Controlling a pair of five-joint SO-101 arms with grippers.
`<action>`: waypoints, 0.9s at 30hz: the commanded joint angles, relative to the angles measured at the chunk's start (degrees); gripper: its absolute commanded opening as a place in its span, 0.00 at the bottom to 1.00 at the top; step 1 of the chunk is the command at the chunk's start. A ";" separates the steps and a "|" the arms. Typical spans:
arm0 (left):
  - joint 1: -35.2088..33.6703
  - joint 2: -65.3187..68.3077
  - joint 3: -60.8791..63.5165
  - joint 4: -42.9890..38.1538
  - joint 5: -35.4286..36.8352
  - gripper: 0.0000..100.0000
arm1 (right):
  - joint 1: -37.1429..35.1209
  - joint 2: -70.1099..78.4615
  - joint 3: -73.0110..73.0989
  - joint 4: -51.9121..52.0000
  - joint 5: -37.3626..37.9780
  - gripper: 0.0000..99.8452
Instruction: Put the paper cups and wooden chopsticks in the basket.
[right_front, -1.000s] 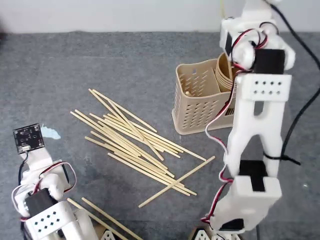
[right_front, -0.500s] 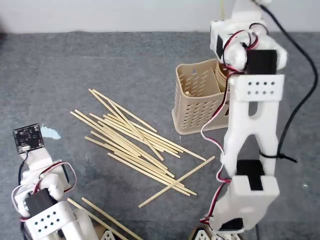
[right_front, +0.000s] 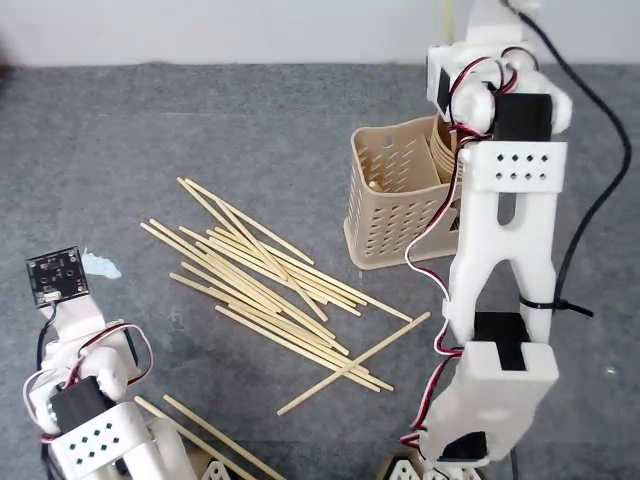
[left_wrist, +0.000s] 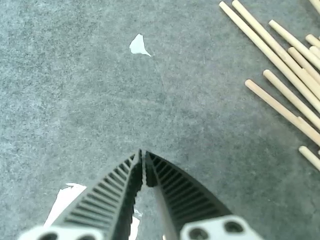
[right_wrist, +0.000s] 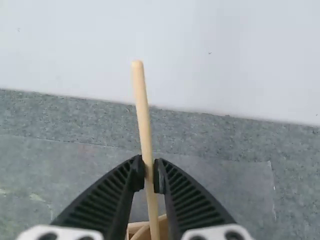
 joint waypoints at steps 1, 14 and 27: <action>0.18 -0.70 -0.40 -0.97 0.18 0.01 | 0.31 -5.85 -0.35 1.89 0.79 0.01; 0.18 -0.70 -0.40 -0.97 0.18 0.01 | -3.56 -22.81 -0.35 1.63 2.37 0.01; 0.18 -0.70 0.04 -1.32 0.26 0.01 | -7.52 -26.15 2.73 -2.68 1.85 0.01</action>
